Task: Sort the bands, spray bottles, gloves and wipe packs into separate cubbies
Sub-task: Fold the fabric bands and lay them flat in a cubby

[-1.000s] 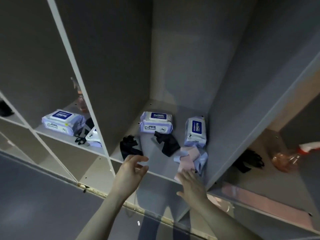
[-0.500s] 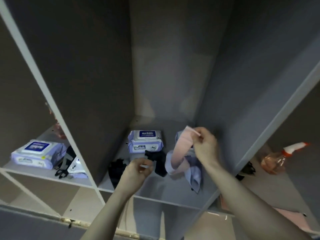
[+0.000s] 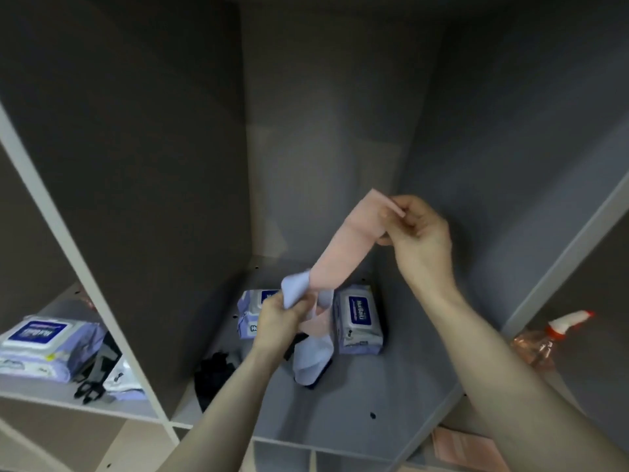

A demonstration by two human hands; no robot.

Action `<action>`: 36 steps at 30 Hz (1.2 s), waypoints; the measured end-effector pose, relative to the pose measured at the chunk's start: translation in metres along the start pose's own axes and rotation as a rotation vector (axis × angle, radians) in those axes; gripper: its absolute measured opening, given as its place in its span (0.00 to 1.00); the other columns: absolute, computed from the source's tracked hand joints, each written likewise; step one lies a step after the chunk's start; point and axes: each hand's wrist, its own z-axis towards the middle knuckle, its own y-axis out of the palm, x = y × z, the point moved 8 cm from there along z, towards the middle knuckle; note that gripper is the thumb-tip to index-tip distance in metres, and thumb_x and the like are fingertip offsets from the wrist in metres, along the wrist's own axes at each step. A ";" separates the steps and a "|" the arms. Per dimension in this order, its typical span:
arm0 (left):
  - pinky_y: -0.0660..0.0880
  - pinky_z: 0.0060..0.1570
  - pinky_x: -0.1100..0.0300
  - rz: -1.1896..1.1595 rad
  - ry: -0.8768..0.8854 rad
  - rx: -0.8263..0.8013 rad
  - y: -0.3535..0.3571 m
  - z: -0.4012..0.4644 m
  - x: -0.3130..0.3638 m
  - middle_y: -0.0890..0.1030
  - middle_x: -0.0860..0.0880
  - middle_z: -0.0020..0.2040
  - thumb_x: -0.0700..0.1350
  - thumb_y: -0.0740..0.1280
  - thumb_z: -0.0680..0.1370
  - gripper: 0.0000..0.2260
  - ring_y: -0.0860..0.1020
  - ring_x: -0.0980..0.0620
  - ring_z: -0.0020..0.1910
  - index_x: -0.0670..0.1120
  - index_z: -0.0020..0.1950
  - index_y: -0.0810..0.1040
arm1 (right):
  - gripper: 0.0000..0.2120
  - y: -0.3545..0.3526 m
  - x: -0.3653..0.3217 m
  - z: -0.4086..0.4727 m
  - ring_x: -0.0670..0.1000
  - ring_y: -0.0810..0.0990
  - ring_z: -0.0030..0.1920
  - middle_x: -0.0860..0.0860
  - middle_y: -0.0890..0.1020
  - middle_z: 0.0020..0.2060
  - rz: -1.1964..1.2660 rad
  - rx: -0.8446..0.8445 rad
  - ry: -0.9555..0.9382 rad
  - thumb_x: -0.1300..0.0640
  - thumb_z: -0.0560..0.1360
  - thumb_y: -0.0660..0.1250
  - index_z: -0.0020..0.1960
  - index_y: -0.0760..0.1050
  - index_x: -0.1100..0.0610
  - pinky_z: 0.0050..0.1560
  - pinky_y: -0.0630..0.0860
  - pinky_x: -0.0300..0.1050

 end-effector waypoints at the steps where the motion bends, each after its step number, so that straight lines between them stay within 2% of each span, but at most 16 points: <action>1: 0.72 0.26 0.67 -0.068 -0.032 -0.008 -0.004 0.001 0.001 0.80 0.49 0.34 0.40 0.69 0.75 0.02 0.78 0.50 0.34 0.43 0.43 0.80 | 0.12 -0.005 0.007 0.000 0.40 0.78 0.33 0.48 0.79 0.35 -0.006 0.027 0.018 0.67 0.77 0.63 0.41 0.73 0.52 0.40 0.79 0.40; 3: 0.75 0.30 0.62 -0.106 -0.066 -0.084 -0.008 0.001 0.009 0.82 0.43 0.37 0.40 0.70 0.75 0.06 0.79 0.48 0.36 0.37 0.47 0.81 | 0.10 -0.007 0.028 -0.003 0.44 0.79 0.34 0.49 0.80 0.36 -0.031 0.032 0.113 0.65 0.78 0.63 0.43 0.73 0.51 0.42 0.79 0.43; 5: 0.78 0.35 0.57 -0.083 -0.070 -0.178 -0.009 0.001 0.019 0.82 0.41 0.40 0.39 0.71 0.74 0.07 0.80 0.45 0.38 0.36 0.48 0.82 | 0.09 0.003 0.052 -0.011 0.48 0.80 0.39 0.51 0.80 0.41 -0.004 -0.036 0.242 0.65 0.77 0.64 0.46 0.74 0.51 0.44 0.79 0.43; 7: 0.79 0.32 0.57 -0.091 -0.083 -0.219 -0.010 0.000 0.027 0.82 0.42 0.37 0.37 0.72 0.73 0.05 0.80 0.47 0.34 0.38 0.47 0.82 | 0.12 0.014 0.071 -0.019 0.48 0.79 0.47 0.50 0.79 0.49 0.009 -0.097 0.327 0.65 0.76 0.66 0.53 0.73 0.50 0.51 0.78 0.43; 10: 0.73 0.22 0.63 -0.190 -0.119 -0.260 -0.012 -0.004 0.036 0.81 0.45 0.32 0.36 0.71 0.73 0.04 0.78 0.52 0.25 0.40 0.46 0.80 | 0.25 0.022 0.076 -0.032 0.44 0.74 0.61 0.46 0.75 0.62 -0.209 -0.147 0.260 0.61 0.74 0.69 0.68 0.68 0.49 0.63 0.70 0.42; 12: 0.73 0.22 0.64 -0.229 -0.115 -0.285 -0.013 -0.009 0.042 0.81 0.45 0.30 0.35 0.70 0.74 0.02 0.78 0.53 0.24 0.39 0.46 0.80 | 0.22 0.028 0.060 -0.044 0.44 0.72 0.65 0.45 0.74 0.65 -0.217 -0.173 0.124 0.58 0.75 0.69 0.67 0.69 0.49 0.67 0.68 0.42; 14: 0.76 0.26 0.60 -0.224 -0.090 -0.336 -0.011 -0.014 0.049 0.83 0.43 0.35 0.38 0.69 0.75 0.06 0.81 0.50 0.30 0.37 0.50 0.80 | 0.14 0.038 0.040 -0.057 0.43 0.73 0.64 0.42 0.78 0.60 -0.225 -0.264 -0.045 0.53 0.75 0.68 0.60 0.77 0.49 0.65 0.68 0.38; 16: 0.80 0.34 0.55 -0.217 -0.055 -0.396 -0.006 -0.018 0.054 0.83 0.38 0.44 0.41 0.67 0.77 0.13 0.82 0.44 0.38 0.34 0.57 0.78 | 0.13 0.051 0.030 -0.069 0.42 0.74 0.62 0.41 0.81 0.54 -0.285 -0.407 -0.132 0.48 0.73 0.68 0.55 0.80 0.50 0.62 0.69 0.34; 19: 0.79 0.36 0.55 -0.221 -0.038 -0.439 -0.002 -0.024 0.060 0.83 0.35 0.48 0.45 0.61 0.80 0.17 0.80 0.43 0.41 0.32 0.58 0.77 | 0.12 0.053 0.042 -0.074 0.41 0.79 0.52 0.43 0.82 0.49 -0.274 -0.466 0.007 0.48 0.70 0.71 0.53 0.79 0.49 0.54 0.74 0.37; 22: 0.77 0.41 0.54 -0.254 -0.037 -0.495 0.001 -0.030 0.065 0.84 0.40 0.43 0.47 0.55 0.81 0.17 0.80 0.45 0.40 0.37 0.51 0.79 | 0.13 0.048 0.052 -0.078 0.38 0.79 0.47 0.45 0.82 0.47 -0.159 -0.396 0.171 0.59 0.70 0.74 0.52 0.77 0.48 0.46 0.74 0.32; 25: 0.76 0.43 0.53 -0.245 0.018 -0.546 0.000 -0.034 0.067 0.84 0.40 0.44 0.46 0.59 0.77 0.15 0.81 0.44 0.43 0.38 0.54 0.79 | 0.16 0.048 0.052 -0.083 0.44 0.81 0.48 0.52 0.83 0.48 0.065 -0.340 0.298 0.65 0.71 0.72 0.57 0.76 0.54 0.43 0.77 0.35; 27: 0.76 0.38 0.58 -0.229 0.062 -0.608 0.000 -0.038 0.069 0.82 0.43 0.42 0.43 0.62 0.74 0.14 0.79 0.48 0.40 0.40 0.56 0.80 | 0.16 0.049 0.050 -0.084 0.46 0.82 0.48 0.51 0.84 0.49 0.122 -0.325 0.341 0.63 0.73 0.70 0.59 0.76 0.54 0.46 0.80 0.42; 29: 0.76 0.35 0.60 -0.191 0.132 -0.643 -0.001 -0.044 0.072 0.81 0.46 0.40 0.42 0.65 0.75 0.09 0.78 0.51 0.37 0.44 0.51 0.82 | 0.15 0.051 0.048 -0.082 0.46 0.82 0.47 0.49 0.85 0.48 0.140 -0.331 0.354 0.64 0.74 0.68 0.59 0.77 0.52 0.48 0.79 0.45; 31: 0.75 0.31 0.61 -0.138 0.177 -0.534 -0.007 -0.041 0.073 0.81 0.45 0.41 0.39 0.67 0.77 0.06 0.77 0.50 0.36 0.42 0.51 0.82 | 0.13 0.048 0.042 -0.077 0.45 0.82 0.43 0.48 0.85 0.41 0.089 -0.286 0.283 0.68 0.73 0.68 0.52 0.81 0.53 0.46 0.78 0.41; 33: 0.73 0.25 0.63 -0.122 0.167 -0.330 -0.021 -0.031 0.069 0.81 0.44 0.38 0.36 0.67 0.76 0.05 0.75 0.48 0.34 0.40 0.50 0.82 | 0.11 0.042 0.038 -0.072 0.44 0.80 0.37 0.46 0.83 0.35 0.067 -0.205 0.242 0.70 0.71 0.69 0.43 0.82 0.54 0.40 0.75 0.36; 36: 0.67 0.22 0.64 -0.094 0.185 -0.202 -0.035 -0.027 0.066 0.81 0.49 0.32 0.36 0.68 0.75 0.04 0.72 0.51 0.28 0.42 0.45 0.83 | 0.10 0.030 0.034 -0.064 0.46 0.79 0.39 0.49 0.82 0.36 0.109 -0.101 0.202 0.69 0.73 0.68 0.42 0.80 0.55 0.42 0.75 0.38</action>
